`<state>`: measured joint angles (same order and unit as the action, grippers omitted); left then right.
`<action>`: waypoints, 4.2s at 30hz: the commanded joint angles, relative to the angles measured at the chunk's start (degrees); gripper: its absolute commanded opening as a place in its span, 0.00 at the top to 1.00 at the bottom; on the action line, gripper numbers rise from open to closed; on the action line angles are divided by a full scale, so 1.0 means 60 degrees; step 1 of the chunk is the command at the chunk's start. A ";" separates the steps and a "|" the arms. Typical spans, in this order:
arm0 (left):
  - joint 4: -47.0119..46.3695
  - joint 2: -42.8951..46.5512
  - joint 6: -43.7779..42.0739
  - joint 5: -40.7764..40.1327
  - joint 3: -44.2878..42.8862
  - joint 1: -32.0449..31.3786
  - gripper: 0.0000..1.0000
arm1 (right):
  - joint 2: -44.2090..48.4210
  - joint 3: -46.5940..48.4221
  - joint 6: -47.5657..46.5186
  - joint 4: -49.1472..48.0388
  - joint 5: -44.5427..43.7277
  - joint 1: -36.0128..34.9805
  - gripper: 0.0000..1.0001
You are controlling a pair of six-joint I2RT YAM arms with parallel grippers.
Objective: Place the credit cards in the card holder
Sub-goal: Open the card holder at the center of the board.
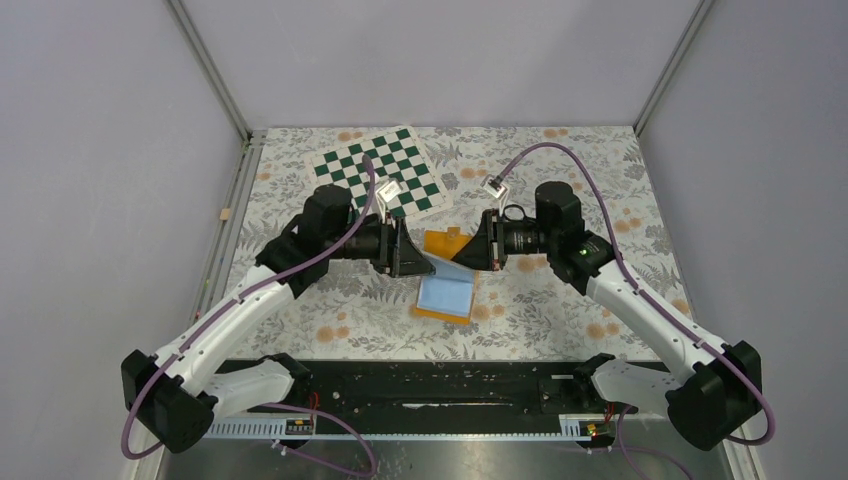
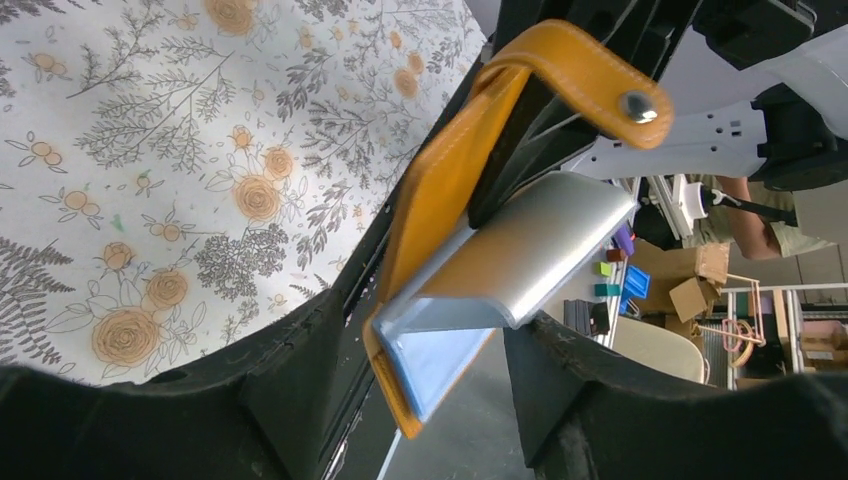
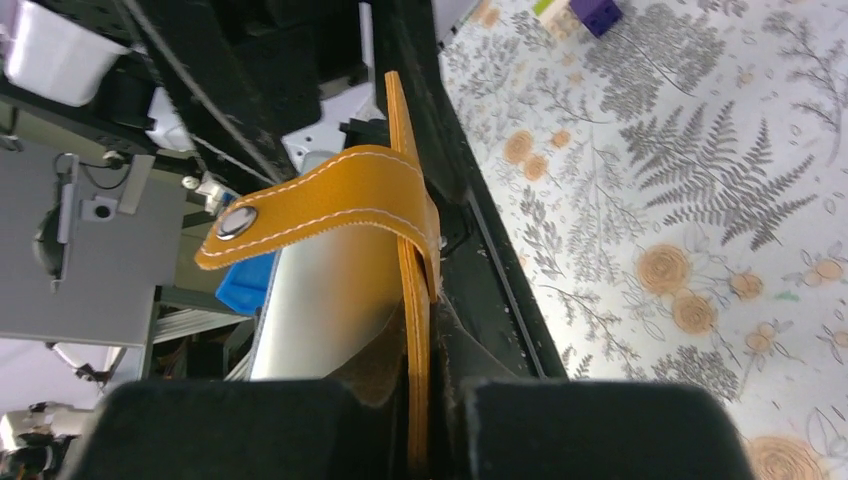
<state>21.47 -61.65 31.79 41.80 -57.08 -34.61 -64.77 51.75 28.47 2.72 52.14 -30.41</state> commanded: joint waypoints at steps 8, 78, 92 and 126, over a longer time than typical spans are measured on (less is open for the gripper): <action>-0.2249 -0.0281 0.0867 0.0937 0.0603 -0.0031 0.44 | -0.0001 -0.0528 0.3120 -0.3930 0.1295 0.0015 1.00; -0.3812 0.0569 0.1120 -0.0749 0.1749 -0.0719 1.00 | -0.0151 -0.1362 0.7359 -0.6542 0.1310 0.0923 1.00; -0.2989 0.1429 -0.1628 -0.2447 0.1005 -0.0718 1.00 | 0.0003 -0.2701 1.0527 -0.9098 0.2446 0.0923 1.00; -0.4186 0.0800 -0.1712 -0.2201 -0.0893 -0.0911 1.00 | 0.0257 -0.2530 0.6320 -0.3645 0.1969 0.0367 1.00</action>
<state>14.87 -58.81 19.70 32.23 -54.35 -41.36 -62.72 39.81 71.59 -26.24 55.77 -25.96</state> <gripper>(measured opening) 0.066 0.045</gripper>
